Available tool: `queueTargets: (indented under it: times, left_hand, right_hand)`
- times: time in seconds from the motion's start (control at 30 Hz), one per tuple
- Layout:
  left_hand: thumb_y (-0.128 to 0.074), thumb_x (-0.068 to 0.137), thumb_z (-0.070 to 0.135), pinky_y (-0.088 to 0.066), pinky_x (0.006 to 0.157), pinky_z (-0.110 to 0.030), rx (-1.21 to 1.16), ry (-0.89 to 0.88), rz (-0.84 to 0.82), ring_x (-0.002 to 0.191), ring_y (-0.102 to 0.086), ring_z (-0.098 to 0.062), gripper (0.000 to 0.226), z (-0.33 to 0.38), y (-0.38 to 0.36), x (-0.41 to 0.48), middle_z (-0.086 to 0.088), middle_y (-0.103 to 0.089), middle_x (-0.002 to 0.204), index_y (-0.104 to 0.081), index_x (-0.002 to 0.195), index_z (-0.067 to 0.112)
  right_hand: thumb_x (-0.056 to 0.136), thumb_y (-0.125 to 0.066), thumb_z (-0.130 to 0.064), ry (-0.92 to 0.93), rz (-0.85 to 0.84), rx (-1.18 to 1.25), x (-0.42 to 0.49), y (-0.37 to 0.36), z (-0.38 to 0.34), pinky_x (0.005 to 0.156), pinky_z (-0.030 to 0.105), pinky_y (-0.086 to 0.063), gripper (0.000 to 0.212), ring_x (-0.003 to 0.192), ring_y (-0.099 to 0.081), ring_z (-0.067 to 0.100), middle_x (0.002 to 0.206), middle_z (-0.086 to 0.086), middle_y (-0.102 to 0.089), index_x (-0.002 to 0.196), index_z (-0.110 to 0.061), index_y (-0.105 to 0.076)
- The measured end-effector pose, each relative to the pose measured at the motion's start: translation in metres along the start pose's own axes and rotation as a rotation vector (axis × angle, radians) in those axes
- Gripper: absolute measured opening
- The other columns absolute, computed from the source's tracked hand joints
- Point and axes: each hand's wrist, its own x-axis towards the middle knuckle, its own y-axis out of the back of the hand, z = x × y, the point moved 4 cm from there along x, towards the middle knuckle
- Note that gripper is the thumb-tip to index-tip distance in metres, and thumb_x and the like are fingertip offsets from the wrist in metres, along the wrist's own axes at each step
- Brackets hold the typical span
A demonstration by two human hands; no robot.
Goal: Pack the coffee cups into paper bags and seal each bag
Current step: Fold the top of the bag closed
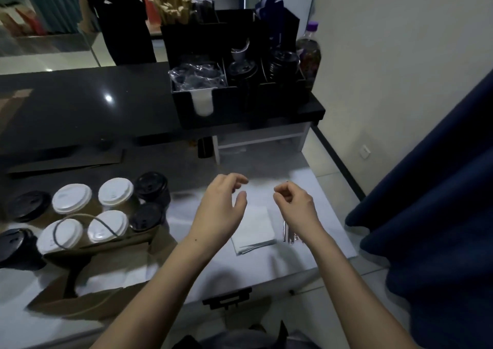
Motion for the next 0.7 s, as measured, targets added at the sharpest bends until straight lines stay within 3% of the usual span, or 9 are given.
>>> queueTargets:
  times: [0.1, 0.23, 0.47, 0.6, 0.7]
  left_hand:
    - [-0.057, 0.1, 0.017, -0.047, 0.092, -0.029, 0.029, 0.028, -0.059, 0.104, -0.056, -0.005, 0.024, -0.015, -0.037, 0.005, 0.012, -0.056, 0.112, -0.064, 0.119, 0.028]
    - [-0.055, 0.1, 0.019, -0.048, 0.096, -0.034, 0.073, 0.089, -0.177, 0.109, -0.057, -0.009, 0.024, -0.045, -0.08, 0.006, 0.009, -0.059, 0.112, -0.066, 0.12, 0.028]
    - [-0.05, 0.1, 0.024, -0.052, 0.092, -0.037, 0.206, 0.203, -0.365, 0.112, -0.059, -0.013, 0.026, -0.08, -0.125, 0.0, 0.01, -0.061, 0.114, -0.066, 0.12, 0.033]
    - [-0.051, 0.099, 0.026, -0.052, 0.093, -0.037, 0.247, 0.242, -0.429, 0.115, -0.059, -0.014, 0.027, -0.091, -0.142, -0.004, 0.008, -0.062, 0.121, -0.065, 0.121, 0.032]
    - [-0.053, 0.099, 0.031, -0.052, 0.094, -0.04, 0.261, 0.273, -0.468, 0.116, -0.06, -0.016, 0.024, -0.099, -0.153, -0.007, 0.008, -0.063, 0.121, -0.065, 0.12, 0.032]
  right_hand:
    - [0.099, -0.064, -0.019, -0.059, 0.002, 0.002, 0.012, 0.004, 0.032, 0.084, 0.024, -0.049, 0.01, 0.093, -0.065, 0.012, 0.1, -0.005, -0.07, 0.107, -0.021, -0.07]
    - [0.098, -0.062, -0.02, -0.111, -0.033, -0.058, 0.026, 0.001, 0.071, 0.075, 0.02, -0.043, 0.016, 0.089, -0.063, 0.007, 0.101, -0.005, -0.07, 0.111, -0.021, -0.071]
    - [0.093, -0.066, -0.015, -0.167, -0.051, -0.178, 0.042, -0.012, 0.114, 0.082, 0.024, -0.044, 0.018, 0.098, -0.065, 0.021, 0.1, -0.001, -0.069, 0.11, -0.017, -0.072]
    - [0.088, -0.073, -0.022, -0.16, -0.021, -0.246, 0.05, -0.019, 0.126, 0.086, 0.036, -0.053, 0.014, 0.097, -0.065, 0.026, 0.102, 0.003, -0.068, 0.1, -0.018, -0.067]
    - [0.085, -0.079, -0.031, -0.14, -0.025, -0.313, 0.051, -0.022, 0.128, 0.081, 0.038, -0.051, 0.028, 0.095, -0.061, 0.027, 0.101, 0.004, -0.064, 0.099, -0.016, -0.06]
